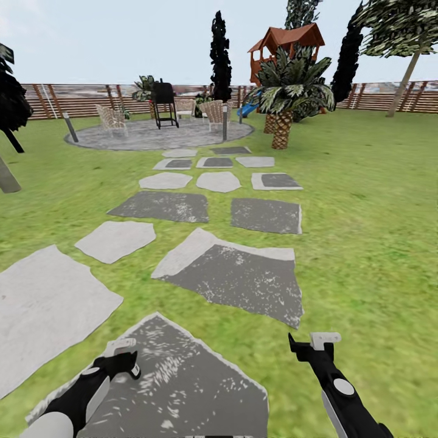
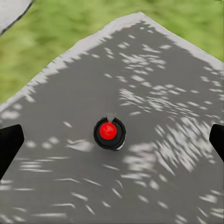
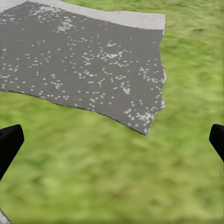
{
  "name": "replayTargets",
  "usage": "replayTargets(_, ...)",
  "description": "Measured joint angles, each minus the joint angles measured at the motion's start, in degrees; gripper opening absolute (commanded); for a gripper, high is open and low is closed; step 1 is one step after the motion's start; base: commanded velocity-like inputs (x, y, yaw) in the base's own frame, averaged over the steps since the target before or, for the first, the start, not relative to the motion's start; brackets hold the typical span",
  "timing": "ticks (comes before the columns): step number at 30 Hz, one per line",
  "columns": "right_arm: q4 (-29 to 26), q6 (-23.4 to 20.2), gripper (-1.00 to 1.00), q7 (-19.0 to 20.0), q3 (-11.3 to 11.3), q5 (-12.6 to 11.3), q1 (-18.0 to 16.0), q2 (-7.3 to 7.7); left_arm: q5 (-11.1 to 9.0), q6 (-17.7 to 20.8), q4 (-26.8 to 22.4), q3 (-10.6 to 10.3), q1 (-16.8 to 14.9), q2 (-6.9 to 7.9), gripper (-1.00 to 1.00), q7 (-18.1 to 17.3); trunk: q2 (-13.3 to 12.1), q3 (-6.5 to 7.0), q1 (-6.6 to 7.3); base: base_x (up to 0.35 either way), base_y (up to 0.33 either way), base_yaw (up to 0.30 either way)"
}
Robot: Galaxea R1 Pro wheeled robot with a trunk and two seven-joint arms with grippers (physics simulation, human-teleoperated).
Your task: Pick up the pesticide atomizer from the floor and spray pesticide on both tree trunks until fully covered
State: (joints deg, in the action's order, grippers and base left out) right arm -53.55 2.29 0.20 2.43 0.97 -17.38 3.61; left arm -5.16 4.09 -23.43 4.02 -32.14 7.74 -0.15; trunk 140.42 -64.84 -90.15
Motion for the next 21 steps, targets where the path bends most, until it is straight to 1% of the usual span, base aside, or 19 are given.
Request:
replayTargets(7,0.00,-0.06,1.00,-0.10,0.18,-0.01,0.00,-0.03,-0.01,-0.04,-0.08,-0.26,0.05,0.04,1.00,-0.01,2.79,-1.47,-1.53,0.000,0.001,0.000)
replayTargets(13,0.21,-0.07,1.00,-0.18,0.15,-0.01,0.00,-0.10,-0.02,-0.07,-0.09,-0.41,-0.07,-0.19,1.00,-0.01,2.88,-3.30,-1.70,0.000,0.000,0.000)
replayTargets(18,0.33,-0.01,1.00,-0.31,0.15,-0.06,0.00,-0.46,-0.01,0.00,-0.09,-0.44,-0.11,-0.30,1.00,-0.01,2.95,-4.86,-1.83,0.000,0.000,0.000)
replayTargets(21,1.48,-0.01,1.00,-0.39,0.16,0.01,0.00,-0.51,-0.03,0.01,-0.09,-0.53,-0.15,-0.48,1.00,0.00,2.99,-5.80,-1.90,0.000,0.000,0.000)
